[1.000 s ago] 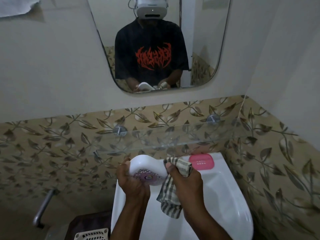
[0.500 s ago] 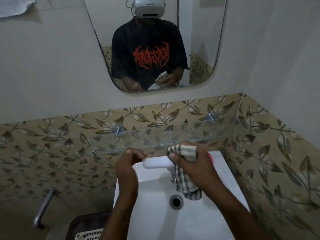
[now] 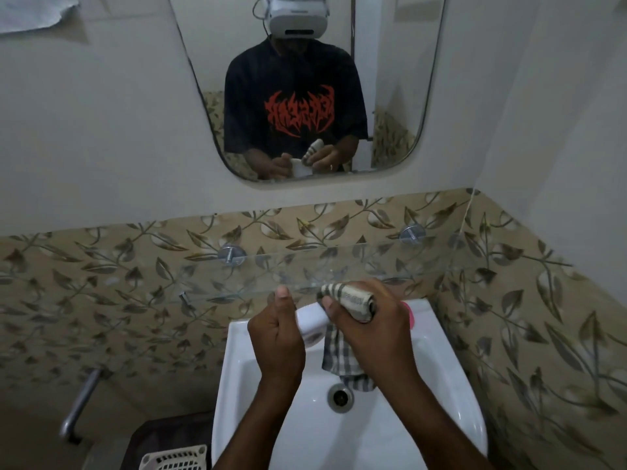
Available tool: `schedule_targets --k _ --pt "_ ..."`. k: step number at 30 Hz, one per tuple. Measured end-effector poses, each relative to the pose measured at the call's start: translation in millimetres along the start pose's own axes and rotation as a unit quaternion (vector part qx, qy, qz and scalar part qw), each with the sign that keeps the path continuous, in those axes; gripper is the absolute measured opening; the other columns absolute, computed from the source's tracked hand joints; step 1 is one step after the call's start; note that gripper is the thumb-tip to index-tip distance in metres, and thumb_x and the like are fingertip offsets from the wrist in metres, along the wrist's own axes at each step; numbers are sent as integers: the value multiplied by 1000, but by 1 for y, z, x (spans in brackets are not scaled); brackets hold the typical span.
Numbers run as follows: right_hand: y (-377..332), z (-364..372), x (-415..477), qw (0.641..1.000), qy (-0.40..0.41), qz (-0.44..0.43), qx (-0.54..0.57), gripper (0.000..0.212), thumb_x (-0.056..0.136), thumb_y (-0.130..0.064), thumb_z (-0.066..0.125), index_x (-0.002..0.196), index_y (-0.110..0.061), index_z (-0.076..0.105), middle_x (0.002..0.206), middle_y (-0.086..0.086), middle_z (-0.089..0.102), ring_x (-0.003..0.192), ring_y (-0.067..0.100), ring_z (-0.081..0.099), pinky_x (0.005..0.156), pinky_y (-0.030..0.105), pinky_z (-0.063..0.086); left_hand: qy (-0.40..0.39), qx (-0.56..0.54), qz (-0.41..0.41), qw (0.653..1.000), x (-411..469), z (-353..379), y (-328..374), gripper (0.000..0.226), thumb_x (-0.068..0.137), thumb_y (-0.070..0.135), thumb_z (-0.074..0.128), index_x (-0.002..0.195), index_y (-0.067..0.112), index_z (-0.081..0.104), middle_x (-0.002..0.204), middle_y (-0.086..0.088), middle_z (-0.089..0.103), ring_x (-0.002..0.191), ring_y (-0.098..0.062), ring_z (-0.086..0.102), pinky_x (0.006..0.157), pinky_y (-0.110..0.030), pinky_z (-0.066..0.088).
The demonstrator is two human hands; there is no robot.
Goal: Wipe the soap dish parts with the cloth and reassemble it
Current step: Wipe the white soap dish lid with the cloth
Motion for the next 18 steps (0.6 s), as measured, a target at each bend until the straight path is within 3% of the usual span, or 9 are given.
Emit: schedule_targets --k 3,7,11,13,15,18 --pt "6 -6 1 999 14 49 14 18 77 -20 81 83 -27 65 82 -12 66 80 -10 60 67 0 41 6 6 -12 1000 -4 0 2 57 96 37 44 56 -3 46 48 -12 46 44 -13 45 42 -31 32" --pt "-8 3 -12 998 6 -52 -47 26 72 -15 82 93 -23 70 88 -10 62 81 -10 58 73 0 42 -2 51 1 999 -4 2 4 56 96 42 41 49 12 38 43 4 38 40 -9 36 40 -29 26" --pt "-14 7 -19 995 3 -85 -55 26 73 -20 81 97 -23 71 91 -12 61 85 -12 58 75 1 44 0 28 5 1000 -4 3 7 60 95 45 41 49 5 39 42 -2 38 39 -7 36 40 -28 27" --pt "-10 -2 -13 999 34 -19 -7 24 74 -15 82 89 -27 68 89 -13 65 86 -11 61 74 0 43 15 -30 -41 999 -6 1 6 55 95 43 44 53 6 42 47 -3 41 44 -9 43 42 -25 32" --pt "1 -7 -8 987 33 127 89 17 77 -23 80 83 -30 66 86 -13 70 83 -4 66 71 6 48 38 -108 -104 988 -8 -1 7 49 98 36 43 58 8 45 50 1 46 50 -11 50 45 -22 39" --pt "17 3 -17 915 -16 324 240 15 79 -30 76 91 -25 68 84 -6 76 83 11 72 73 25 56 79 -220 -163 958 -7 -2 7 47 104 25 38 63 13 56 53 6 54 53 -6 54 48 -19 45"
Point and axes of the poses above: each hand's wrist, its own x-axis towards the middle knuckle, its own z-axis out of the palm, y = z × x, the point moved 4 cm from there along x, towards the middle knuckle
